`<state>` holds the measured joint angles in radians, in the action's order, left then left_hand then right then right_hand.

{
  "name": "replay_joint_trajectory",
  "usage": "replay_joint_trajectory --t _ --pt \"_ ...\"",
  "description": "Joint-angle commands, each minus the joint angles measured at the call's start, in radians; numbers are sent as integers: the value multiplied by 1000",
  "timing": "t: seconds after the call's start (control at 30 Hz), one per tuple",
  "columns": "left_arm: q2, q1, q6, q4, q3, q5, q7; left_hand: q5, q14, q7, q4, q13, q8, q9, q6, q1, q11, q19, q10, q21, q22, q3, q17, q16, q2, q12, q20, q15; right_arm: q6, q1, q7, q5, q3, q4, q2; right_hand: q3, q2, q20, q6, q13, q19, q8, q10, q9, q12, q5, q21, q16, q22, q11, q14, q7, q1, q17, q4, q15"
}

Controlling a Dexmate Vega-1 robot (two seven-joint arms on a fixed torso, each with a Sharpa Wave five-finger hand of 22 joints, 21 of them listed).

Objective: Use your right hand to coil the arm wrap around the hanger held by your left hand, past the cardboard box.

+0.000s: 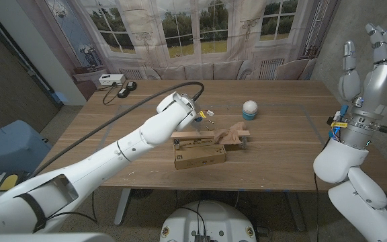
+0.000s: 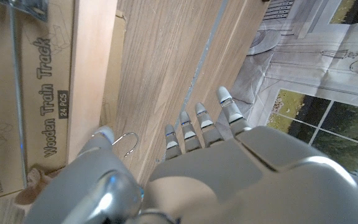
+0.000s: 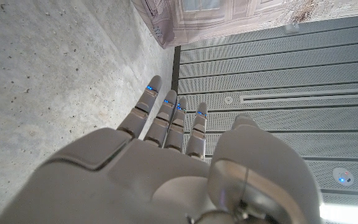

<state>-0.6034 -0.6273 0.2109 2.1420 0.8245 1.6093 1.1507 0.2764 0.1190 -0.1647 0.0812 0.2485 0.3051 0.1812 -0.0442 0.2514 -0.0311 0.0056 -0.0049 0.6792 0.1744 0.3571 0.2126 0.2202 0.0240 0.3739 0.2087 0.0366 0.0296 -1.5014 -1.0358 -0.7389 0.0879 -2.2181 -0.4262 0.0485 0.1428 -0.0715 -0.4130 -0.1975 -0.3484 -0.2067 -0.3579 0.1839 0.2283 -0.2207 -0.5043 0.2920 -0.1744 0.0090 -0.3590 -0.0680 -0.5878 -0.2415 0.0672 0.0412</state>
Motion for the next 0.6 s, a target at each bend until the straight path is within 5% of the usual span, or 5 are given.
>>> replay_joint_trajectory --t 0.03,0.37,0.6 --pt "-14 -166 103 58 -132 -8 -330 -13 -66 -20 27 -18 -56 2 -62 -32 -3 -34 -75 -44 1 8 -7 -20 56 -52 5 19 6 12 11 33 -15 8 -2 6 0 -3 -14 -6 -8 1 -7 4 -2 5 6 -3 -4 2 -7 0 7 -2 3 24" --pt "-7 -310 182 64 -252 -246 -775 -29 -124 -35 39 -32 -100 1 -115 -75 -20 -71 -115 -89 0 -18 -14 -32 37 -87 6 30 147 17 142 261 -1 28 -25 6 -3 -12 -9 -6 0 5 4 4 -9 9 13 -6 -4 1 0 -3 17 -3 5 17" --pt "-6 -380 161 26 -306 -456 -1123 -32 -85 -37 45 -41 -97 -1 -83 -96 -10 -59 -73 -103 1 -23 -19 -14 46 -83 2 30 276 32 278 437 7 67 -36 6 0 -22 -9 -7 16 6 2 4 -10 13 23 -7 -5 9 2 5 29 -5 9 3"
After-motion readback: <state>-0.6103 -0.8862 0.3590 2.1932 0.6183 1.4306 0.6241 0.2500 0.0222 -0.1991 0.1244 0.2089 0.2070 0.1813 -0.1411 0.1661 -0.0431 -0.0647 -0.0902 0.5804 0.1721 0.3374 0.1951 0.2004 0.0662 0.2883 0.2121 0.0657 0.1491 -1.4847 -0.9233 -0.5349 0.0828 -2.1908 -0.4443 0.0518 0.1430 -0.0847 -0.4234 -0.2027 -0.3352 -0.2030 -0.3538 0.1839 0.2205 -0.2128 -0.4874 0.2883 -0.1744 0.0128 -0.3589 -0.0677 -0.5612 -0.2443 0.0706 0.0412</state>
